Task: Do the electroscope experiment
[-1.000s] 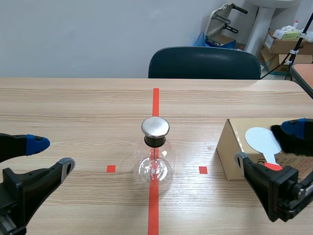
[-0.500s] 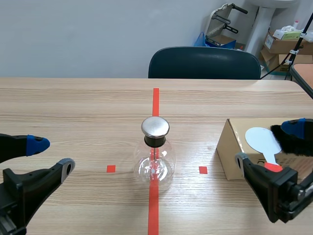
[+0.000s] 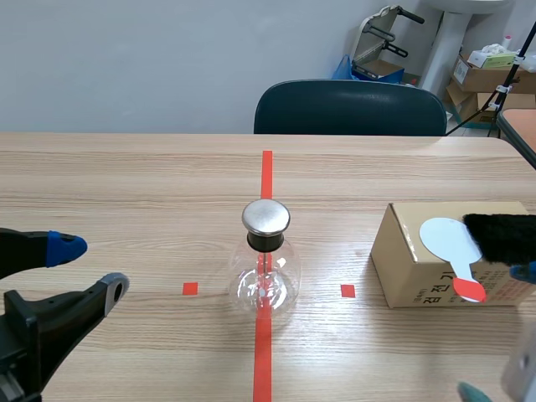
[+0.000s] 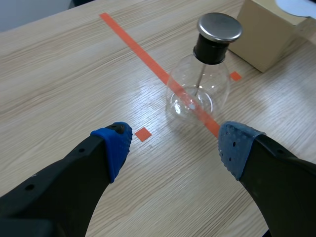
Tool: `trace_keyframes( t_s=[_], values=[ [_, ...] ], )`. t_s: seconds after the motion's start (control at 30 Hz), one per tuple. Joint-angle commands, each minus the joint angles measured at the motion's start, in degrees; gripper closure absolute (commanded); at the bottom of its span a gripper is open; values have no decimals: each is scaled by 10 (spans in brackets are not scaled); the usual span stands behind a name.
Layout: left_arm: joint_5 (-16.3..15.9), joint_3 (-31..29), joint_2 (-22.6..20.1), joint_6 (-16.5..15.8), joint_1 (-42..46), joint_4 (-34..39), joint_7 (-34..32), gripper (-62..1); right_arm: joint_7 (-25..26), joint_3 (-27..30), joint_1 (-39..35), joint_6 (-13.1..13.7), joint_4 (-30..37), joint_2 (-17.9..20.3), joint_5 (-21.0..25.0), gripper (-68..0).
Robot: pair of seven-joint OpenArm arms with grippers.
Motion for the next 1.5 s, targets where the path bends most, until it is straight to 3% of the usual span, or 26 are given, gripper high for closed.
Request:
trace_keyframes(
  t_s=[0.0,0.07,0.2,0.37,0.5,0.6,1.0,1.47],
  values=[
    [-4,11,-19,-3,-2,6,-16,-397,5,5,-13,-55,2,-25,-37,-679],
    [-4,20,-37,-3,-2,6,-29,-397,3,5,-22,-122,-11,-54,-104,-679],
    [-7,35,-73,-5,-2,6,-58,-397,13,3,-7,-228,-63,-99,-206,-679],
    [-33,49,-116,-26,-2,7,-101,-397,2,-25,45,-355,-145,-108,-243,-679],
    [-41,66,-149,-33,-2,7,-137,-397,-4,-47,91,-412,-204,-108,-260,-679],
    [-41,79,-169,-40,-2,8,-164,-397,-10,-62,121,-431,-236,-108,-265,-679],
    [-40,129,-221,-42,-2,28,-223,-397,-52,-115,227,-431,-305,-108,-272,-679],
    [-38,141,-231,-43,-2,28,-237,-397,-87,-169,290,-429,-347,-108,-278,-679]
  ],
)
